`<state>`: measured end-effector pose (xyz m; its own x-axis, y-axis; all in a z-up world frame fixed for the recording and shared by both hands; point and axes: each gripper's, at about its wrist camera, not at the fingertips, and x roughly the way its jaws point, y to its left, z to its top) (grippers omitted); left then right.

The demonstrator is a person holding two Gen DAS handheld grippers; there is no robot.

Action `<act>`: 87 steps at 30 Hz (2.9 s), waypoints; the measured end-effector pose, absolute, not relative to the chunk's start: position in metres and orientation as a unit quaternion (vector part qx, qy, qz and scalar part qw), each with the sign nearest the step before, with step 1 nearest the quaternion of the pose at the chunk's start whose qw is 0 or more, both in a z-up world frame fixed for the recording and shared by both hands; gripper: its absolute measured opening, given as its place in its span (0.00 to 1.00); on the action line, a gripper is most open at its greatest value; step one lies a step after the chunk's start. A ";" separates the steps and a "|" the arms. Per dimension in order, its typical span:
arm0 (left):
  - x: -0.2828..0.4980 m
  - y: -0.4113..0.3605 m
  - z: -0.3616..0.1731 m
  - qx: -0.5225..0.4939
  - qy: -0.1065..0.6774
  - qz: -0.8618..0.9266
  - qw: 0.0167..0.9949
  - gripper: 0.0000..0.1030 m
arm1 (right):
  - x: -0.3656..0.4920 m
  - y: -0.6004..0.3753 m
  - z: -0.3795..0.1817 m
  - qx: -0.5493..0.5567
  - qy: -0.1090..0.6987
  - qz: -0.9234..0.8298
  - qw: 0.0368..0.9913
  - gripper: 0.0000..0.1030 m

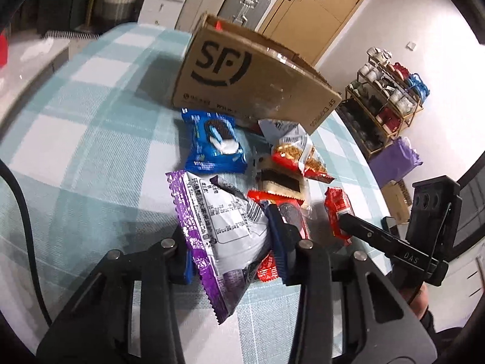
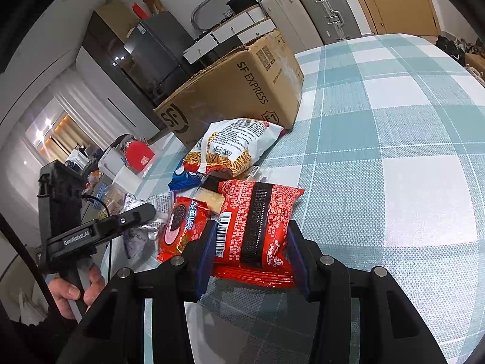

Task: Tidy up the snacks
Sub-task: 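Grasp the purple-white bag with the left gripper while the right holds the red wafer bag, then carry both bags over the cardboard box with both grippers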

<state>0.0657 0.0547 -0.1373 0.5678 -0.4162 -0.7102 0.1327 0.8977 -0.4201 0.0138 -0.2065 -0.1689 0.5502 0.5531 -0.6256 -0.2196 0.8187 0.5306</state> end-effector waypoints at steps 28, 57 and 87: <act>0.050 0.076 -0.014 -0.099 0.345 -0.150 0.921 0.33 | -0.008 -0.200 -0.085 0.190 0.339 0.272 0.880 0.44; 0.136 0.043 0.130 -0.111 0.273 -0.224 0.929 0.33 | 0.058 -0.156 0.113 0.091 0.232 0.311 0.917 0.44; 0.335 -0.015 0.030 -0.035 0.405 -0.205 0.890 0.34 | 0.222 -0.156 0.029 0.086 0.365 0.218 0.901 0.44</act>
